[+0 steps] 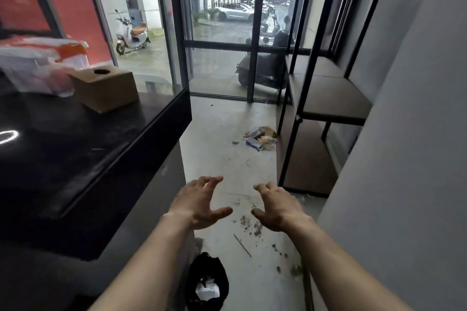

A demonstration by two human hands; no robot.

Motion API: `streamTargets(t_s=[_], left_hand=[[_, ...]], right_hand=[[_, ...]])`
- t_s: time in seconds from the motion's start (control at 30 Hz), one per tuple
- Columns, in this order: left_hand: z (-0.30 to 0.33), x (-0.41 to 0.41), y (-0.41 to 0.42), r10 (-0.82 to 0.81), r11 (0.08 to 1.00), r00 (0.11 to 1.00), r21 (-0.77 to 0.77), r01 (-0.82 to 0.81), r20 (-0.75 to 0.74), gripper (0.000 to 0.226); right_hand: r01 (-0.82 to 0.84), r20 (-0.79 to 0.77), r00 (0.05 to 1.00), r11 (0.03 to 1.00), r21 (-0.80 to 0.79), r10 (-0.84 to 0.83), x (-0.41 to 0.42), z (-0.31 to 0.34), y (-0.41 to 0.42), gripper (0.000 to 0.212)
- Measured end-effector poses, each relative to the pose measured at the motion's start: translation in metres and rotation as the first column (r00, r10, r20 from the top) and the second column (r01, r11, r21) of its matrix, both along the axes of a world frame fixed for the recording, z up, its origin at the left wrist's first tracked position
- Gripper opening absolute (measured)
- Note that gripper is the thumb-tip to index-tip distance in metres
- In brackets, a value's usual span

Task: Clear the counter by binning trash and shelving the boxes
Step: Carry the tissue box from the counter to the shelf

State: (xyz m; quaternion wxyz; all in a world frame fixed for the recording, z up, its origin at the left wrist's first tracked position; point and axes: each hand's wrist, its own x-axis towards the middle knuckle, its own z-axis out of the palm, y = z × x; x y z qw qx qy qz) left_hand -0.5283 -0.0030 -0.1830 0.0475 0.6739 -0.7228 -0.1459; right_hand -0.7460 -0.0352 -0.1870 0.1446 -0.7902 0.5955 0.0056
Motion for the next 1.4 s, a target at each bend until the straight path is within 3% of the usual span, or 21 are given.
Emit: streamTargets(t_s=[0.27, 0.57, 0.9, 1.17, 1.4], left_hand=[[0.074, -0.002, 0.055, -0.017, 0.999, 1.0, -0.048, 0.016, -0.02, 0.091], [0.131, -0.004, 0.073, 0.028, 0.995, 0.998, -0.094, -0.033, -0.048, 0.088], [0.191, 0.047, 0.071, 0.179, 0.939, 0.964, -0.258, -0.228, -0.198, 0.057], [0.204, 0.172, 0.043, 0.24, 0.845, 0.877, -0.354, -0.4, -0.417, 0.049], [0.197, 0.306, -0.022, 0.134, 0.829, 0.759, -0.347, -0.438, -0.637, 0.065]], right_hand=[[-0.023, -0.02, 1.0, 0.998, -0.065, 0.022, -0.002, 0.068, 0.05, 0.071], [-0.088, -0.031, 0.996, 0.988, -0.13, 0.085, -0.009, 0.119, 0.05, 0.071], [-0.216, -0.083, 0.975, 0.963, -0.162, 0.205, 0.047, 0.176, 0.02, 0.062], [-0.281, 0.083, 0.949, 0.936, -0.21, 0.303, 0.164, 0.202, -0.007, 0.044], [-0.068, 0.344, 0.929, 0.976, -0.205, 0.137, 0.282, 0.195, -0.05, 0.055]])
